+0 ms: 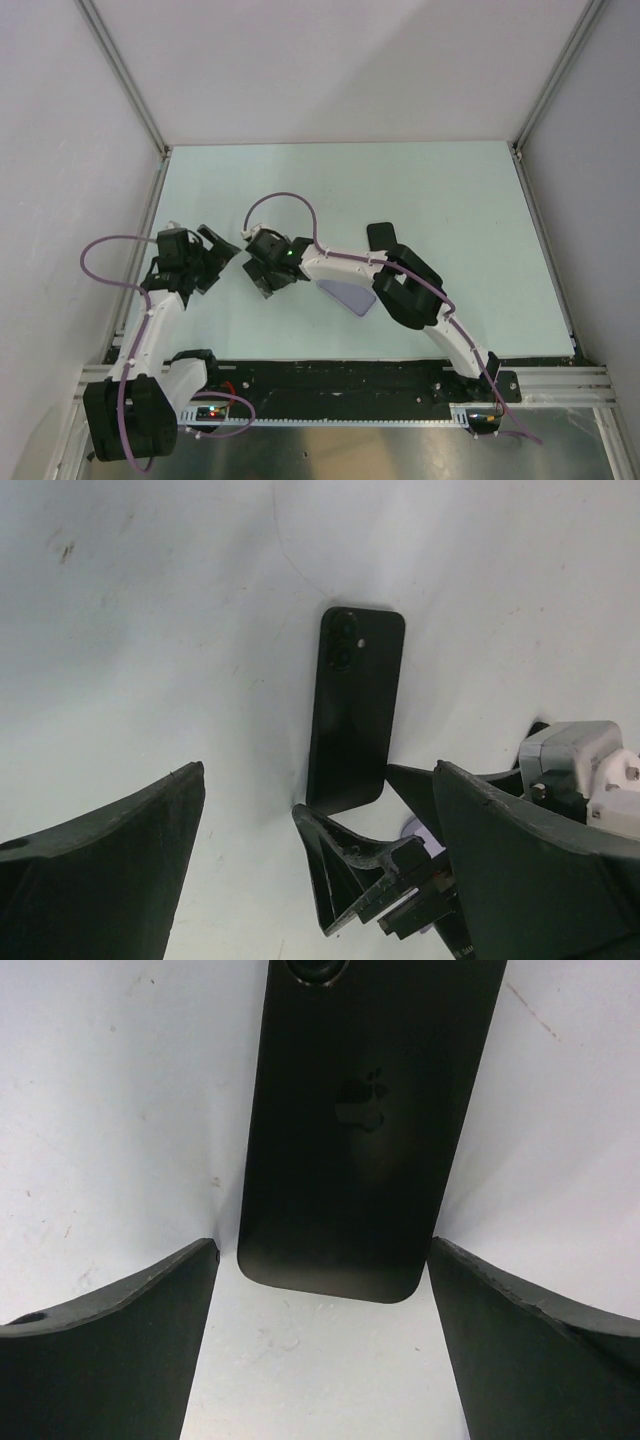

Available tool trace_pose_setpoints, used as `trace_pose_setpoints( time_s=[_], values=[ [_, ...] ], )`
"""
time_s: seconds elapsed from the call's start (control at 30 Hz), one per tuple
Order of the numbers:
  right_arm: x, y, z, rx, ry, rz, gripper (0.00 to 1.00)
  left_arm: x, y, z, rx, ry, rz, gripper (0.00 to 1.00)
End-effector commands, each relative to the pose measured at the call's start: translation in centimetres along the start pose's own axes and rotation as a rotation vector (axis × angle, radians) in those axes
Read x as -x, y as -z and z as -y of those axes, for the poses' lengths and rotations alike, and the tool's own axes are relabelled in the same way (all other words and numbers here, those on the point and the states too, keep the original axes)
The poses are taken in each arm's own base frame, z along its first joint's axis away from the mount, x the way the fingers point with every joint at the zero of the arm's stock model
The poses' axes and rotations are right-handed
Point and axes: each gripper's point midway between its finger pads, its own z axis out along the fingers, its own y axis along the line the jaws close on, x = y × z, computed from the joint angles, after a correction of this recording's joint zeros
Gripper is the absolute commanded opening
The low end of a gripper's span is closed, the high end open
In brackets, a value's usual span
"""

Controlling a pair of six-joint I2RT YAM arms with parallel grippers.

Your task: Put the phone into the phone case

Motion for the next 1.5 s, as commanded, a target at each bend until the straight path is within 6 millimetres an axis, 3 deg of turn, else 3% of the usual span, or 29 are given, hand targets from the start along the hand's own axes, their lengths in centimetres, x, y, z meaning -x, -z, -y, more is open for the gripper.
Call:
trace_pose_setpoints(
  time_s=[0.0, 0.13, 0.37, 0.47, 0.7, 0.97, 1.23, 1.47],
  values=[
    [-1.5, -0.9, 0.6, -0.055, -0.008, -0.029, 0.89, 0.5, -0.4, -0.5, 0.010, 0.036, 0.037, 0.99],
    [-2.0, -1.2, 1.0, -0.076, -0.005, -0.038, 0.82, 0.5, -0.5, -0.8, 0.005, 0.053, 0.059, 0.98],
    [-1.9, -1.0, 1.3, -0.041, -0.032, -0.054, 0.52, 0.1, -1.3, -1.1, -0.010, 0.065, 0.064, 0.97],
    [-1.7, -0.4, 1.6, 0.041, -0.076, -0.053, 0.44, -0.6, -1.9, -0.6, -0.040, 0.070, 0.034, 0.97],
    [-0.7, 1.3, 1.9, 0.271, -0.175, -0.041, 0.41, -1.7, -3.5, 0.6, -0.087, 0.070, -0.019, 0.94],
    [-1.3, 1.6, 2.2, 0.353, -0.205, -0.066, 0.41, -3.5, -6.8, 3.2, -0.133, 0.018, -0.103, 0.92],
    [-1.6, 1.6, 2.7, 0.385, -0.223, -0.075, 0.41, -3.4, -9.6, 5.1, -0.152, 0.006, -0.144, 0.78],
    [-1.8, 1.5, 3.1, 0.391, -0.235, -0.077, 0.41, -4.6, -11.7, 4.9, -0.112, 0.036, -0.203, 0.59]
  ],
)
